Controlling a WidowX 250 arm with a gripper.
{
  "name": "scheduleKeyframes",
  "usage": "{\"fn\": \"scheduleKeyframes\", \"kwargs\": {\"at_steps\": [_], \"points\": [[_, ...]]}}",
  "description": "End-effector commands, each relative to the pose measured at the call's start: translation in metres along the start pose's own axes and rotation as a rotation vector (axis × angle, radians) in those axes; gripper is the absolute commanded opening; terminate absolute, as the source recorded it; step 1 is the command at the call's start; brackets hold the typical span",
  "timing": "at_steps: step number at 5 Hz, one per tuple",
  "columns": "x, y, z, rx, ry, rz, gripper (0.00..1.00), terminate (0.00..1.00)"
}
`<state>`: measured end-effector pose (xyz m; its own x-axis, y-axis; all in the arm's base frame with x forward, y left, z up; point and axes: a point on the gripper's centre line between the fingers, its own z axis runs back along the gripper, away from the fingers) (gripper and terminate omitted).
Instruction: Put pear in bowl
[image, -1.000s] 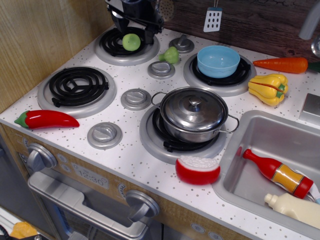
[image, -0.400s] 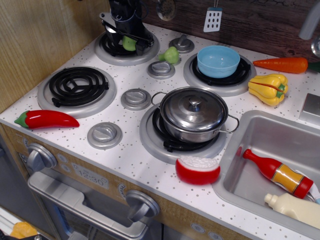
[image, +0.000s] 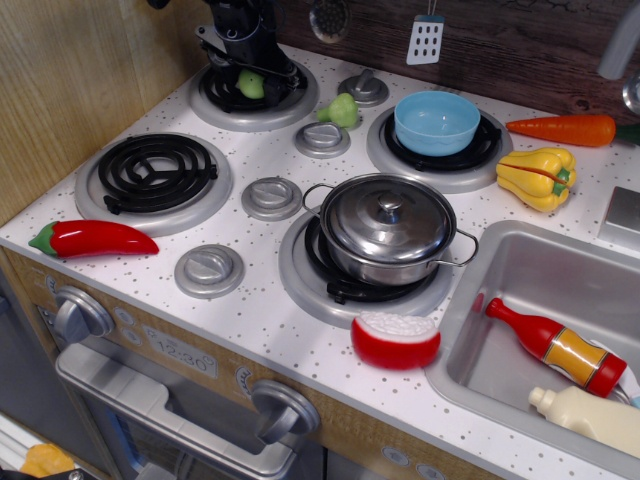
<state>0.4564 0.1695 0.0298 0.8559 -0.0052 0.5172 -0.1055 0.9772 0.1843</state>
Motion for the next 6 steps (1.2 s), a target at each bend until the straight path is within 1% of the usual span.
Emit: {"fn": "scheduleKeyframes", "kwargs": {"at_steps": [1, 2, 3, 4, 5, 6], "points": [[0.017, 0.004, 0.020, -0.004, -0.042, 0.019, 0.00, 0.00], [0.017, -0.009, 0.044, -0.016, -0.024, 0.033, 0.00, 0.00], [0.017, -0.043, 0.087, -0.023, -0.032, 0.057, 0.00, 0.00], [0.016, -0.080, 0.107, -0.052, -0.092, 0.038, 0.00, 0.00], [0.021, -0.116, 0.120, -0.093, -0.090, 0.072, 0.00, 0.00], [0.032, -0.141, 0.114, -0.106, -0.114, 0.069, 0.00, 0.00]]}}
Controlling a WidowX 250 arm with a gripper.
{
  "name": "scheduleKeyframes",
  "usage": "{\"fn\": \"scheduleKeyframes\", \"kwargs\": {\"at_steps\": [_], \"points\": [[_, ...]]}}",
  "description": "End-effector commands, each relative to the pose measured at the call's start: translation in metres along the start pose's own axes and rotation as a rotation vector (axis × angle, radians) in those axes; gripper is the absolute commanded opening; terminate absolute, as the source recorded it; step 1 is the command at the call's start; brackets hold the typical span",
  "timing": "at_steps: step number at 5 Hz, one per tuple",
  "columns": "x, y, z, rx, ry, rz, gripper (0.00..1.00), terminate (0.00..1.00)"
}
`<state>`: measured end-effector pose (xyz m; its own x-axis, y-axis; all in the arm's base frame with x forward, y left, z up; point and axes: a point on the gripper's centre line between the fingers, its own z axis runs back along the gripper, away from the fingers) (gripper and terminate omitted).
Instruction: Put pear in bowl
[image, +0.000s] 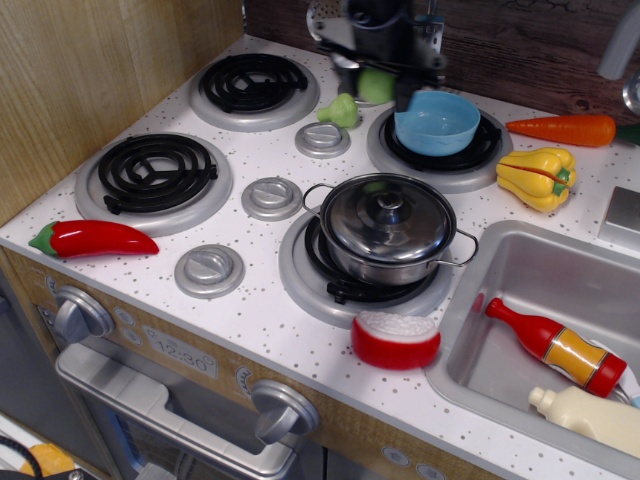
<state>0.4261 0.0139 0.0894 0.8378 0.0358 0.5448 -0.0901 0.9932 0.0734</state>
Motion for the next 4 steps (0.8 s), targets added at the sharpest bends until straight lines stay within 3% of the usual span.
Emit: {"fn": "scheduleKeyframes", "kwargs": {"at_steps": [1, 2, 4], "points": [[0.0368, -0.0169, 0.0039, -0.030, -0.121, 0.003, 0.00, 0.00], [0.0456, -0.0201, -0.0018, -0.060, -0.126, -0.012, 1.00, 0.00], [0.0456, -0.0201, -0.0018, -0.060, -0.126, -0.012, 1.00, 0.00]]}}
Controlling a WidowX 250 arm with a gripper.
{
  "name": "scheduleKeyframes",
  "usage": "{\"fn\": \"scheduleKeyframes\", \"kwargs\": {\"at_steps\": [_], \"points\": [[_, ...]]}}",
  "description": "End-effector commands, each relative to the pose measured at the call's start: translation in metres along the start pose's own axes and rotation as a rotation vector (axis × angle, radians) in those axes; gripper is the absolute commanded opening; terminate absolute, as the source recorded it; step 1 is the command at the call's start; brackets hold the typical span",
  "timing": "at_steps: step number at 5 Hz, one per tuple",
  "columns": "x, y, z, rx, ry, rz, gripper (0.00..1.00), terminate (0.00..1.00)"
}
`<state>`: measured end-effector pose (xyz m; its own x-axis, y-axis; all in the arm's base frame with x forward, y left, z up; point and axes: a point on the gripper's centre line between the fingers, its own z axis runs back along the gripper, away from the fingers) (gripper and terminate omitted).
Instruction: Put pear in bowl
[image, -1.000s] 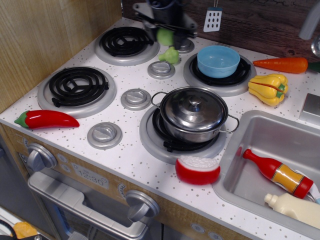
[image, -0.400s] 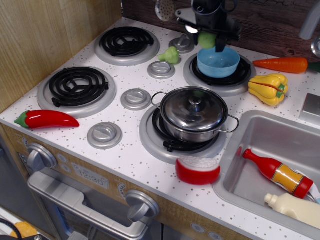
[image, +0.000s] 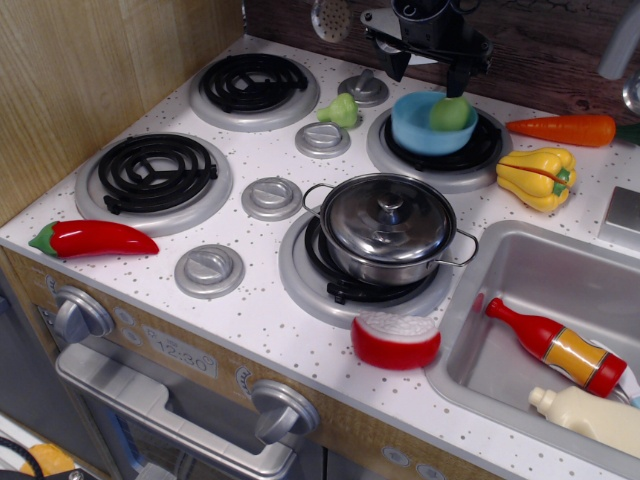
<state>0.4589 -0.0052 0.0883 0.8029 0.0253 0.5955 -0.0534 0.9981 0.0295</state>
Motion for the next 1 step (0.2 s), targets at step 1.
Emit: {"fn": "scheduleKeyframes", "kwargs": {"at_steps": [1], "points": [[0.0203, 0.0012, 0.0136, -0.003, -0.064, -0.008, 1.00, 1.00]]}}
